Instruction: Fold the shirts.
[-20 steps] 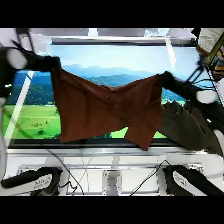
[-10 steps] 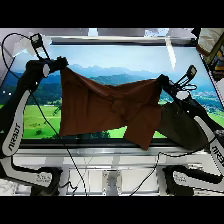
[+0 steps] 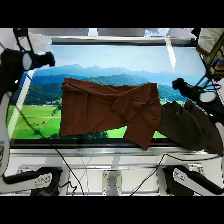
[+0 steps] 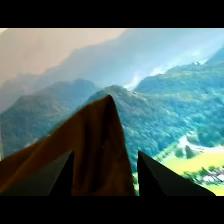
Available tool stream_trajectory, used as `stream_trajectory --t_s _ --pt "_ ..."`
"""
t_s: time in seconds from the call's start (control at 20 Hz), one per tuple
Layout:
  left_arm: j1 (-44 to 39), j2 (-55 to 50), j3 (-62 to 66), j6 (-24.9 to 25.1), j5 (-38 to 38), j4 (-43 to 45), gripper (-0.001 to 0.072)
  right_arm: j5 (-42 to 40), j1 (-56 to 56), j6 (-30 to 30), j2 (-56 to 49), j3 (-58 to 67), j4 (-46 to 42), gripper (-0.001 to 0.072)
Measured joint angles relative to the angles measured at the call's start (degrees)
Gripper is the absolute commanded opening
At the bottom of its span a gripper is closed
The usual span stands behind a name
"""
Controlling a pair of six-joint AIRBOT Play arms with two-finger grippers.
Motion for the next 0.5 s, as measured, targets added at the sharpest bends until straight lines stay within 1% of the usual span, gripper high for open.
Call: stream_trajectory --t_s 0.05,0.15,0.25,0.4,0.5 --pt "0.0 3.0 -3.3 0.8 -2.6 0.5 0.0697 3.8 -2.1 0.0 2.3 -1.3 -2.0 0.0439" --pt "0.0 10.1 -12.4 0.7 -6.4 1.1 0.0697 9.6 -5.3 0.1 6.1 -5.1 -4.4 0.0439" --pt "0.0 17.9 -23.1 -1.7 -9.3 0.8 0.0698 14.0 -6.9 0.2 8.6 -10.1 -4.9 0.0439" --pt "0.0 28.7 -36.7 -5.1 -11.9 -2.0 0.0698 16.4 -7.2 -2.3 10.1 -16.7 -0.6 0.0439" --pt "0.0 33.3 -42.4 -6.6 -13.7 -4.1 0.0698 17.1 -6.3 -4.8 10.6 -19.5 3.2 0.0439"
